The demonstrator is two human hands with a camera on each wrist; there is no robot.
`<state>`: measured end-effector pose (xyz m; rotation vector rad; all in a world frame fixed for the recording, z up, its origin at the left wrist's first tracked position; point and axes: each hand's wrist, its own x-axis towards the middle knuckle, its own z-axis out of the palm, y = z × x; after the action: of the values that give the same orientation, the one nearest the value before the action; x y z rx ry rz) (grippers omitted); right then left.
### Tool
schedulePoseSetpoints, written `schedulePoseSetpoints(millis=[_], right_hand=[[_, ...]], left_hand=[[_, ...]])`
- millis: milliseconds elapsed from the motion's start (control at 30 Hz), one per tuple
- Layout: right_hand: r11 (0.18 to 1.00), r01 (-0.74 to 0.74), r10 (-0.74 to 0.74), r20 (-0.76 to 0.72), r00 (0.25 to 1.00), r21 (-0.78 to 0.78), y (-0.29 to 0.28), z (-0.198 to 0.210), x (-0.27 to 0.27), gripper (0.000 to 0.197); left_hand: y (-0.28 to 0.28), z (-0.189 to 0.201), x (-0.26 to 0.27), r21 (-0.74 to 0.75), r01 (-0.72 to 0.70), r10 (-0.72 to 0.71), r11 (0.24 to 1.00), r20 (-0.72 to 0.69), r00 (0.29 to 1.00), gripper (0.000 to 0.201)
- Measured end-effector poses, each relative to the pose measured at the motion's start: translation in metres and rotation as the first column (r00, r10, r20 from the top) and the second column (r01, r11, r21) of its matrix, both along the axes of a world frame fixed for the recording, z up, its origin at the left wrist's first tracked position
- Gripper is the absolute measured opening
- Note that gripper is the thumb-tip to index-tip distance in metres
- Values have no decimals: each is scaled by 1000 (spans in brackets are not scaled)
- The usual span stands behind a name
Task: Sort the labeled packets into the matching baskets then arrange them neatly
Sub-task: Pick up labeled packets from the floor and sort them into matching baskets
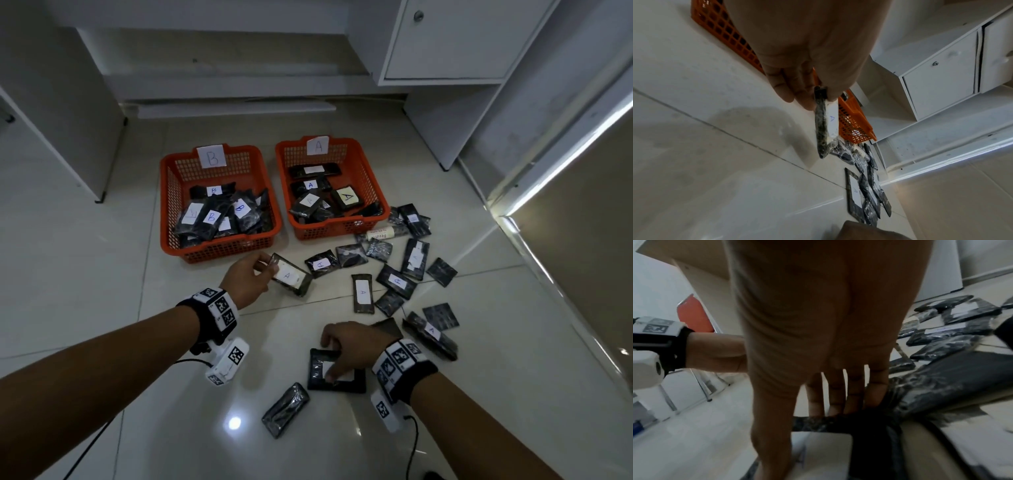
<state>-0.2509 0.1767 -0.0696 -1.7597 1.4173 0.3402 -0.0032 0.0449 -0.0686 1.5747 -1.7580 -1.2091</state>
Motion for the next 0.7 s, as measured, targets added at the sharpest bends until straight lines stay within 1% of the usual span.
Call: schedulePoseSetpoints(millis=[33,67,133,167,233,300,367,500,533,567,600,633,667,700], right_hand=[[1000,-10,10,4,1000,-12,-1,-2,2,62],[1000,7,-6,51,999,-22,-4,-3,2,56],[993,109,-97,207,973,-45,-11,1,2,46],[984,163,-139,261,955,-74,-15,5,2,41],[950,269,-209,313,926,-162,-22,15,0,34],[899,396,-304,380,873,-189,-29,26,-4,32],[862,473,-363,430,827,-182,-37,35,-11,33],[844,524,-405,510,759,-110,-51,54,-27,57],[824,559,-424,551,719,-95,-54,57,-30,61],[790,610,-455,607,652,-62,-57,58,-33,62],[744,668,-493,659,568,-18,-60,58,-36,62],[698,716,-524,699,487,25,-62,58,-37,58],[655,753,-544,726,421,54,-63,59,-39,52],[622,780,-547,749,374,66,-64,59,-39,46]], left_hand=[[0,1,0,5,-5,5,1000,-4,1000,14],[0,2,0,8,-7,7,1000,-8,1000,13],[1,4,0,9,2,-2,1000,-18,1000,13],[1,5,2,8,5,-5,1000,-25,1000,13],[0,6,6,3,-1,2,1000,-52,999,13],[-2,7,10,2,-21,21,1000,-97,995,13],[-4,10,13,-3,-45,44,999,-125,991,16],[-9,18,13,-2,-105,102,994,-212,972,20],[-11,21,12,2,-121,119,993,-233,965,21],[-12,24,12,6,-135,132,991,-252,959,21],[-14,28,11,10,-147,144,989,-269,952,22],[-16,30,11,15,-156,154,988,-283,947,24],[-18,32,11,20,-163,161,986,-291,943,26],[-19,34,12,23,-166,166,986,-295,941,27]])
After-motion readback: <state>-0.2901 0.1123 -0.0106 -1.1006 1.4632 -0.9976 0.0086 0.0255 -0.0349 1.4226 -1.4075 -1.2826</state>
